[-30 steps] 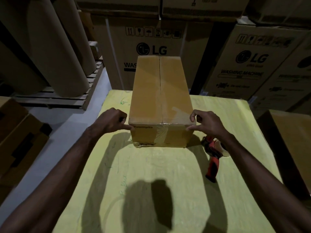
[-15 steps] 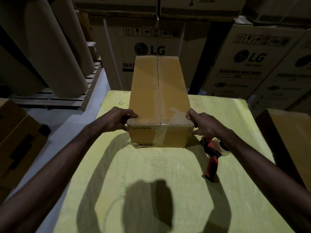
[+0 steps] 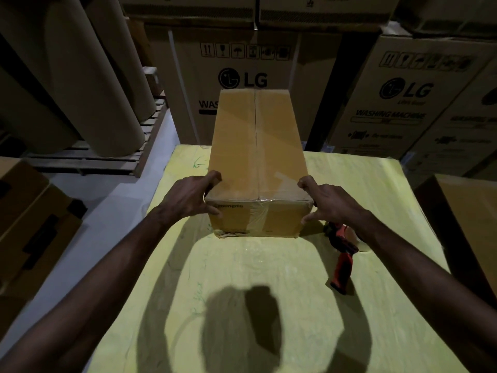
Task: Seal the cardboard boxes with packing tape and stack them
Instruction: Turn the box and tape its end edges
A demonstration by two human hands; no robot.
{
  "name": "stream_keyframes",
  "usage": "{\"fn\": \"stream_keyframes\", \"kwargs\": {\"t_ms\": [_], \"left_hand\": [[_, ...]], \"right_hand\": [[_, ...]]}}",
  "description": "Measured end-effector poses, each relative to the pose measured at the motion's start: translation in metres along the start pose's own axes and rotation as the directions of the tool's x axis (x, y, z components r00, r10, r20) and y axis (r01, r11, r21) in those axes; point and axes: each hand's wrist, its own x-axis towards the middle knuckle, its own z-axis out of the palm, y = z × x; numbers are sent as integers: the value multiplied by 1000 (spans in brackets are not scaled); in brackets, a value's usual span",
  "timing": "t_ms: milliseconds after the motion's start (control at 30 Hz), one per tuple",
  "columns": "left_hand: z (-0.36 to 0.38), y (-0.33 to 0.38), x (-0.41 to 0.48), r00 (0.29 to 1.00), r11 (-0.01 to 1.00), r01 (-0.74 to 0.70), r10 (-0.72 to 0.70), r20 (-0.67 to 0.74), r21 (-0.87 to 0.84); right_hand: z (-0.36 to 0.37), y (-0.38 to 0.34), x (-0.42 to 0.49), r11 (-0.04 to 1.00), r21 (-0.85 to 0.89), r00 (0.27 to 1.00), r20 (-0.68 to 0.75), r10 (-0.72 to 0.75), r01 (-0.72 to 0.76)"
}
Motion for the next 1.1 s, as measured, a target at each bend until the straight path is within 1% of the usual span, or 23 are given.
{"fn": "stream_keyframes", "kwargs": {"t_ms": [67, 133, 200, 300, 367, 433, 533, 633, 733, 767, 800, 833, 867, 900, 933, 967, 1000, 1033, 1067, 1100], "left_hand": [[4, -6, -4, 1000, 1000, -21, 21, -3, 11], [8, -9, -4, 998, 999, -2, 0, 57, 36], [14, -9, -2, 994, 1000, 24, -21, 106, -21], [21, -7, -2, 994, 988, 61, -48, 95, -140], [28, -8, -3, 995, 965, 88, -74, 68, -248], [35, -8, -3, 993, 930, 115, -109, 37, -349], [42, -3, -5, 985, 878, 166, -170, 32, -450], [44, 7, -9, 972, 824, 214, -235, 27, -525], [43, 8, -20, 967, 838, 236, -253, 33, -491], [44, 8, -25, 963, 844, 242, -270, 12, -478], [45, 8, -29, 952, 841, 247, -304, -41, -482], [47, 10, -33, 924, 820, 261, -365, -114, -510], [47, 11, -33, 864, 774, 293, -466, -192, -561], [46, 11, -30, 770, 694, 339, -592, -236, -635], [41, 11, -22, 673, 570, 383, -711, -203, -727], [34, 10, -11, 611, 401, 421, -788, -72, -813], [26, 10, 1, 584, 209, 466, -803, 121, -860], [17, 13, 12, 581, 33, 515, -748, 321, -857], [12, 16, 21, 599, -85, 553, -650, 467, -829], [11, 20, 26, 644, -142, 557, -548, 534, -818]], "right_hand": [[2, 7, -4, 998, -48, 999, 33, -42, 43], [3, 15, -8, 997, -59, 998, 47, -51, 54], [2, 19, -8, 996, -68, 997, 47, -53, 56], [9, 18, -4, 999, -48, 1000, 15, -19, 19], [20, 15, -2, 998, 35, 999, -20, 50, -49], [31, 9, -1, 976, 185, 991, -40, 125, -116], [51, -2, -1, 892, 422, 973, -84, 217, -162], [63, -13, -5, 806, 574, 958, -122, 258, -144], [70, -17, -11, 787, 614, 951, -204, 230, -59], [71, -18, -12, 746, 665, 933, -248, 261, -33], [70, -19, -11, 671, 741, 896, -291, 335, -11], [67, -21, -9, 571, 821, 839, -316, 444, 7], [60, -25, -6, 466, 884, 766, -321, 557, 32], [50, -27, 0, 355, 934, 700, -277, 658, 37], [34, -33, 7, 248, 968, 664, -203, 720, 27], [20, -36, 19, 169, 985, 655, -105, 748, -35], [7, -39, 30, 107, 989, 673, -9, 740, -104], [-4, -43, 41, 38, 985, 705, 93, 703, -168], [-12, -47, 50, -39, 978, 755, 184, 629, -206], [-16, -50, 56, -51, 968, 791, 232, 566, -248]]}}
